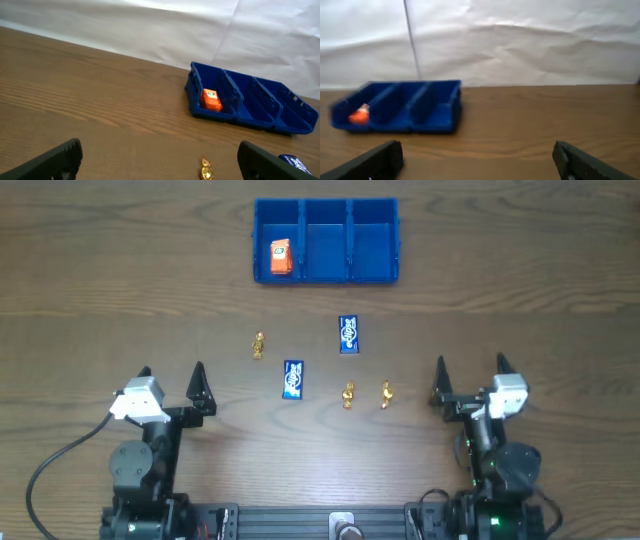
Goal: Sort Candies Into Trays
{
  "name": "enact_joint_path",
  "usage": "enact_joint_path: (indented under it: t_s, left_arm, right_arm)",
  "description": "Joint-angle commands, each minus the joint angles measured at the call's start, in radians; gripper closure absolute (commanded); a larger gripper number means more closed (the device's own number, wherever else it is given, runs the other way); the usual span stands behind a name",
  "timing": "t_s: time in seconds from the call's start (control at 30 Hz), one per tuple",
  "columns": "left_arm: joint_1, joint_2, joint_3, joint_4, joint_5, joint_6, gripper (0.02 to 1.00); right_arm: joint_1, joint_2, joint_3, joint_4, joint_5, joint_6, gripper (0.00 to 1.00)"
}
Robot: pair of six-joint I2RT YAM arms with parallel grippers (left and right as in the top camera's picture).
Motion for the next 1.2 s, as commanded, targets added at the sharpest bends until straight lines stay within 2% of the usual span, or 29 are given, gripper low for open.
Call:
enact_joint_path:
  t_s: [0.03, 0.07, 0.1, 0.17, 0.4, 0.47, 0.5, 0.57, 0.6, 0.73, 0.83, 0.9, 1.1, 1.13, 1.2]
  left_arm:
    - [0.004, -0.010, -0.015, -0.045, -0.013, 0.006, 0.020]
    - [0.004, -0.010, -0.015, -0.045, -0.013, 0.006, 0.020]
    - [0.004, -0.010, -0.015, -0.045, -0.013, 0.006, 0.020]
    - [0.004, -0.010, -0.015, -0.045, -0.013, 0.006, 0.020]
    - [0.004, -0.010, -0.015, -0.045, -0.013, 0.006, 0.023]
    - [0.004, -0.010, -0.015, -0.045, -0.013, 0.006, 0.020]
    - [0.004, -0.010, -0.015, -0.045, -0.013, 0.006, 0.020]
    - [0.004, -0.010, -0.015, -0.045, -0.013, 0.006, 0.020]
    - [0.004, -0.010, -0.015, -0.045, -0.013, 0.006, 0.020]
    - [0.004, -0.010, -0.015, -0.045, -0.013, 0.006, 0.020]
    - [0.004, -0.010, -0.015, -0.045, -0.013, 0.006, 0.020]
    - [0.004, -0.010, -0.015, -0.045, -0.013, 0.006, 0.018]
    - [0.004, -0.010, -0.015, -0.045, -0.013, 0.006, 0.020]
    - [0.004, -0.010, -0.015, -0.045, -0.013, 0.006, 0.020]
    - [0.004, -0.010, -0.015, -0.045, -0.013, 0.006, 0.020]
  right_arm:
    - [-0.006, 0.359, 0.231, -0.002, -0.245, 0.141, 0.003]
    - [0.004, 0.469, 0.321, -0.034, -0.309, 0.140, 0.003]
    - [0.022, 0.562, 0.402, -0.074, -0.335, 0.141, 0.003]
    - [0.096, 0.751, 0.583, -0.185, -0.328, 0.141, 0.003]
    - [0.531, 1.322, 1.143, -0.624, -0.061, 0.279, 0.003]
    - [0.640, 1.450, 1.246, -0.712, -0.013, 0.358, 0.003]
    - [0.702, 1.521, 1.286, -0.758, 0.042, 0.421, 0.003]
    - [0.780, 1.609, 1.315, -0.795, 0.122, 0.518, 0.003]
    - [0.810, 1.645, 1.320, -0.797, 0.135, 0.551, 0.005]
    - [0.904, 1.777, 1.323, -0.804, 0.187, 0.706, 0.003]
    - [0.923, 1.849, 1.325, -0.801, 0.211, 0.774, 0.003]
    - [0.923, 1.902, 1.325, -0.798, 0.263, 0.831, 0.003]
    - [0.928, 1.962, 1.325, -0.742, 0.297, 0.839, 0.003]
    - [0.933, 1.962, 1.325, -0.740, 0.306, 0.839, 0.051]
    - [0.944, 1.963, 1.325, -0.739, 0.315, 0.839, 0.229]
